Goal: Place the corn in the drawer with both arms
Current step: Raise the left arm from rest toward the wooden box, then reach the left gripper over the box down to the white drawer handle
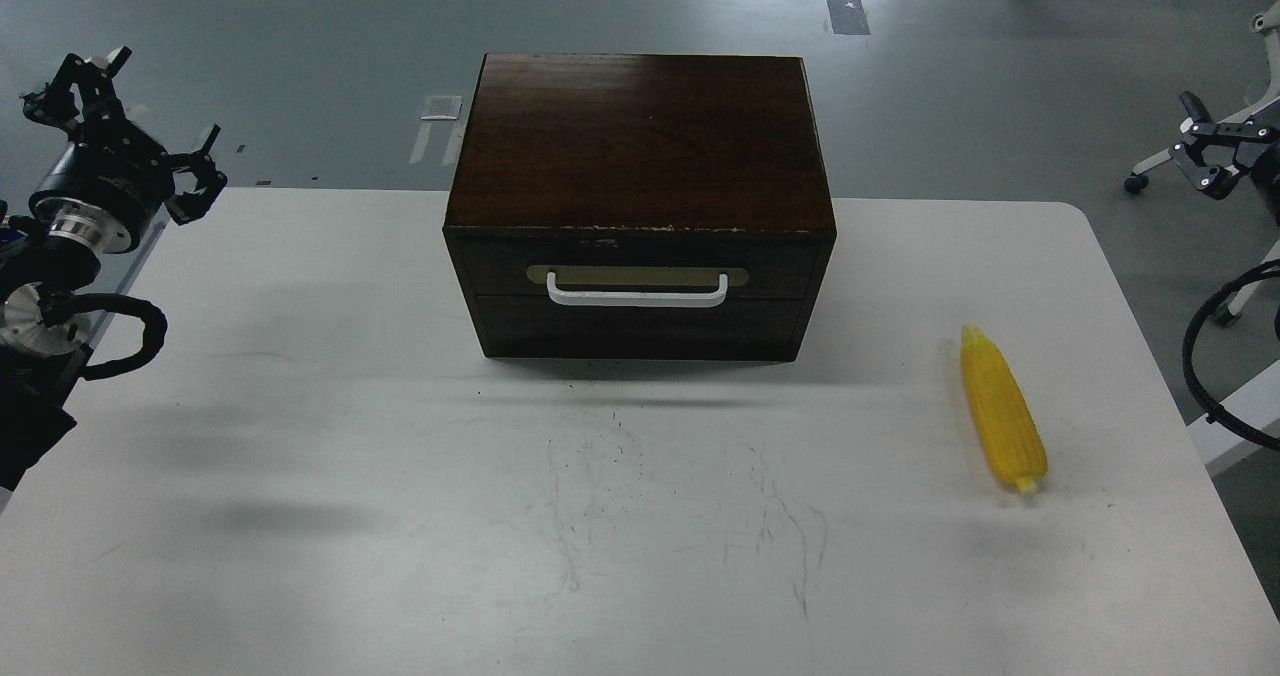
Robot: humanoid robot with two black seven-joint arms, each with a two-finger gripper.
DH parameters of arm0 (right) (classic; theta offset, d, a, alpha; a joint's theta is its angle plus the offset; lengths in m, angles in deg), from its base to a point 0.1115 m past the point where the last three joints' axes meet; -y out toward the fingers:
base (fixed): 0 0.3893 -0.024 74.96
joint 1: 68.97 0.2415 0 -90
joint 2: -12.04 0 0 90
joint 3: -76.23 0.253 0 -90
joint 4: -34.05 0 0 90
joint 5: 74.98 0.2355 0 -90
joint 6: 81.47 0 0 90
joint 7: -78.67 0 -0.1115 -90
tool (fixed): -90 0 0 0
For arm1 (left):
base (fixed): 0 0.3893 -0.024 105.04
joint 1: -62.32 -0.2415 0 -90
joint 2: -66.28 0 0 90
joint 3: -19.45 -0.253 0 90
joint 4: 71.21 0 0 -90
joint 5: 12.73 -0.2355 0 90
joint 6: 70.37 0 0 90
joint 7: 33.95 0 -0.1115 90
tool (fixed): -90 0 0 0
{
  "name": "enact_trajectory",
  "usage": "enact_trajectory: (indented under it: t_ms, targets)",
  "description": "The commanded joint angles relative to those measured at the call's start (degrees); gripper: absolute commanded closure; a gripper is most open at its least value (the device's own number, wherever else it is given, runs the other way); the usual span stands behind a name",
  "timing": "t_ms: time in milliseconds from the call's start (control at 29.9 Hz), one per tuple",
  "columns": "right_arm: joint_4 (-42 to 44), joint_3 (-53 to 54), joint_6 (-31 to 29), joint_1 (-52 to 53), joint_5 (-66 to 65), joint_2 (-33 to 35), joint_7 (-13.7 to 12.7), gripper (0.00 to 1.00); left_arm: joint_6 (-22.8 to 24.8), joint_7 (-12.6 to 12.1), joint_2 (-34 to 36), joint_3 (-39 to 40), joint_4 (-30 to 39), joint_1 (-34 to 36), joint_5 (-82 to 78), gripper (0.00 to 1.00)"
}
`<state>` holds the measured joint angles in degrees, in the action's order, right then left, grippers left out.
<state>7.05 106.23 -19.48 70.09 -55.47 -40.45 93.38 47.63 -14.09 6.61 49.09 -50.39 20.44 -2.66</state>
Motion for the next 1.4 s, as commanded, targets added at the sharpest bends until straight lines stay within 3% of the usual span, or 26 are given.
enact_trajectory:
  t_ms: [0,434,735,835,969,1069,1370]
  targets:
    - [0.01,0.33,0.01,0.07,0.00,0.11,-0.03,0.00,0.00,0.00,-0.10,0.08,0.01,0.13,0.04,0.02]
    - [2.91,0.68,0.01,0.07,0.00,-0.15,0.06,0.00,0.00,-1.40,0.69,-0.98,0.36,3.29,-2.68,0.03]
    - [3.79,0.68,0.01,-0.01,0.00,-0.24,0.06,0.00,0.00,-0.70,1.40,-1.07,1.06,15.07,-19.20,0.03]
    - [3.79,0.60,0.01,0.07,0.00,-0.24,0.06,0.00,0.00,-0.61,1.13,-1.07,4.83,20.16,-26.31,0.03]
    - [3.79,0.59,0.01,0.07,0.00,-0.15,0.06,0.00,0.00,-0.61,1.92,-1.07,15.70,22.89,-33.60,0.04]
    - [3.79,0.60,0.01,-0.01,0.00,-0.15,0.14,0.00,0.00,-0.44,3.58,-0.98,27.47,23.77,-42.89,0.04]
    - [3.79,0.86,0.01,-0.45,0.00,-0.15,0.85,0.00,0.00,2.37,2.01,-0.89,47.46,23.78,-78.68,0.05]
